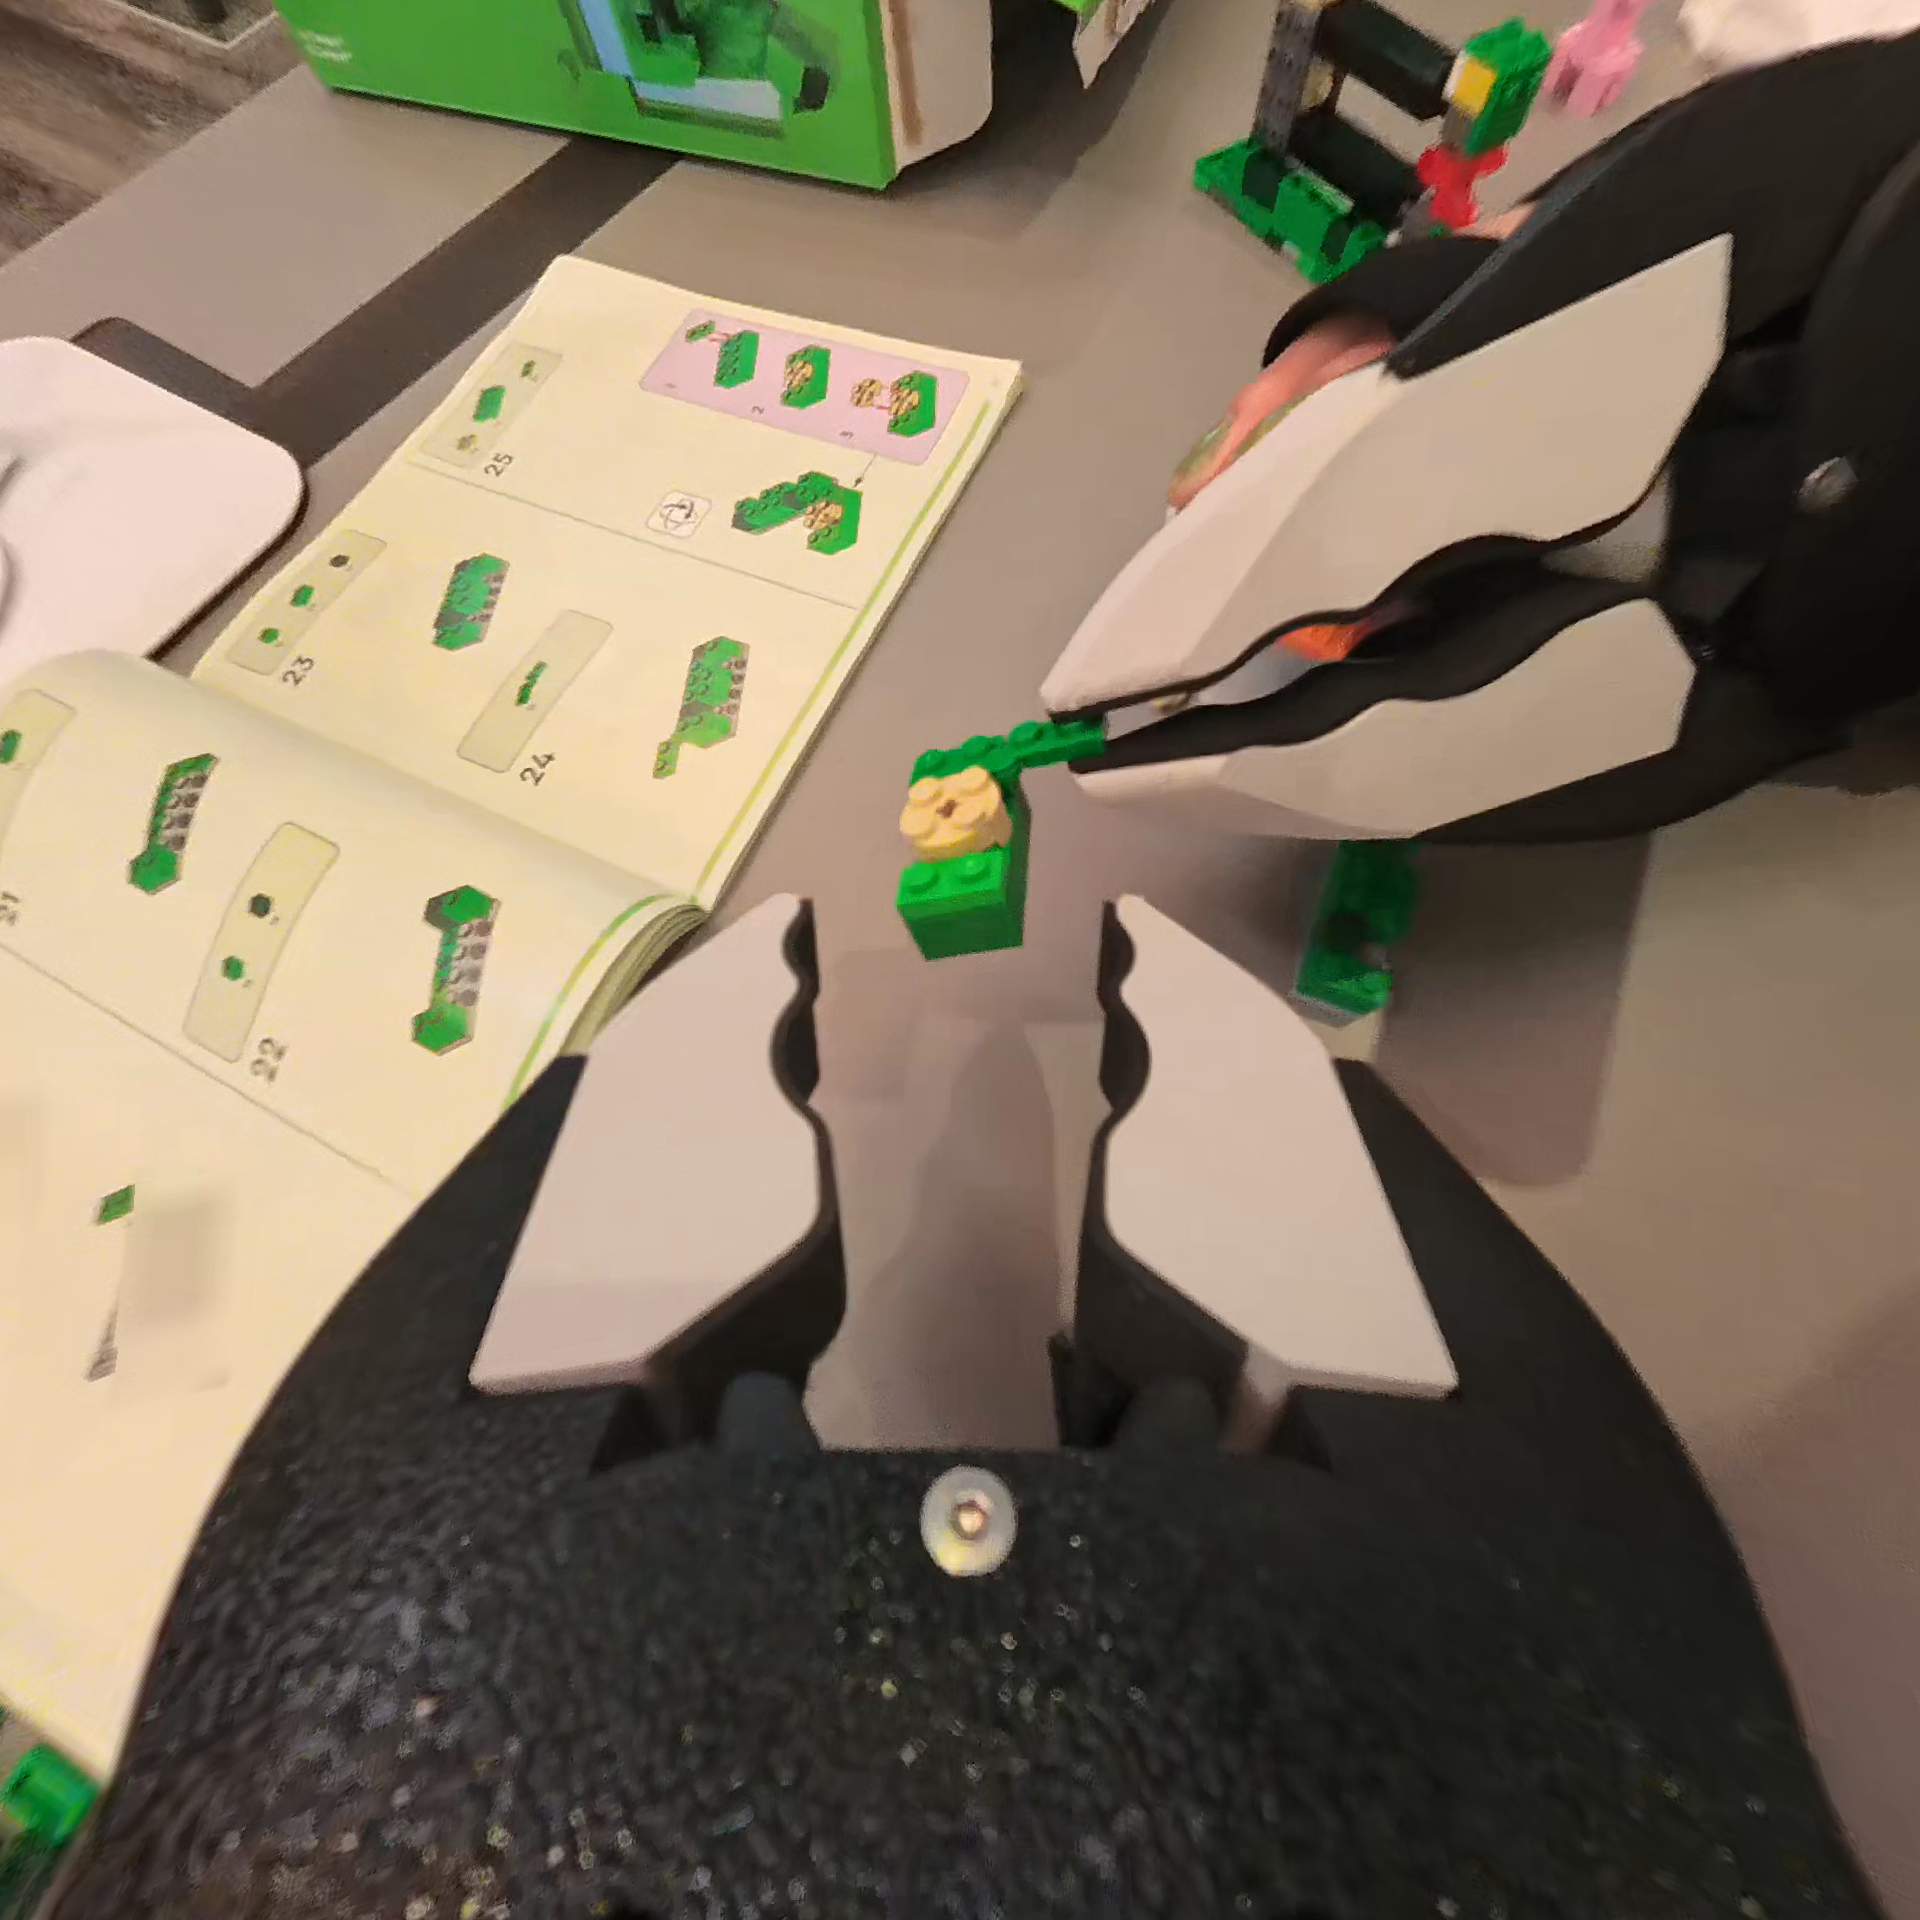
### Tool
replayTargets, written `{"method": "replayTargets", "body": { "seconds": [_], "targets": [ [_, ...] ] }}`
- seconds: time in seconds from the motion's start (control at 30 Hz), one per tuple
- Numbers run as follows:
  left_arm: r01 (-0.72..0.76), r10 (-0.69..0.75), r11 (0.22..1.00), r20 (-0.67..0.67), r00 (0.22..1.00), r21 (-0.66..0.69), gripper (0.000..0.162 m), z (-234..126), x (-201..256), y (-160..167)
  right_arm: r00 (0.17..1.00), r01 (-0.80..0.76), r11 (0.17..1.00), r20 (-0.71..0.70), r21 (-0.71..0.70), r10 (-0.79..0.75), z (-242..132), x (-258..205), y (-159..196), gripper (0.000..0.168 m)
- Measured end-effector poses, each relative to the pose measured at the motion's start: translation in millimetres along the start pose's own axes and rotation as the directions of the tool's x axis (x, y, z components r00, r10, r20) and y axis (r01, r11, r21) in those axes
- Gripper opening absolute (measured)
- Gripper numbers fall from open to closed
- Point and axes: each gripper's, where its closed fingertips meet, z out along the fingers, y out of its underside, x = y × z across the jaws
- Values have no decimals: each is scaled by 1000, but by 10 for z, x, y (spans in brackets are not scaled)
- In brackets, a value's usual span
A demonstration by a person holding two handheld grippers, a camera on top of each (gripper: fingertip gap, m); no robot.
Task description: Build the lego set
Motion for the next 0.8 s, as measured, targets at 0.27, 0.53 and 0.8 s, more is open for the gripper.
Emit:
{"method": "replayTargets", "body": {
  "seconds": [0.27, 0.53, 0.8],
  "targets": [
    [236, -208, 960, -181, 961, 149, 18, -30, 61, -159, 999, -53, 998, 6, 40, 53, -18, 20, -45, 5],
    [323, -267, 932, -290, 919, 165, 19, 18, 141, -179, 991, -136, 987, 29, 82, 134, -42, 50, -81, 6],
    [476, -379, 875, -491, 784, 85, 17, -40, 291, -196, 977, -205, 963, 95, 177, 191, -104, 36, -140, 10]
  ]
}}
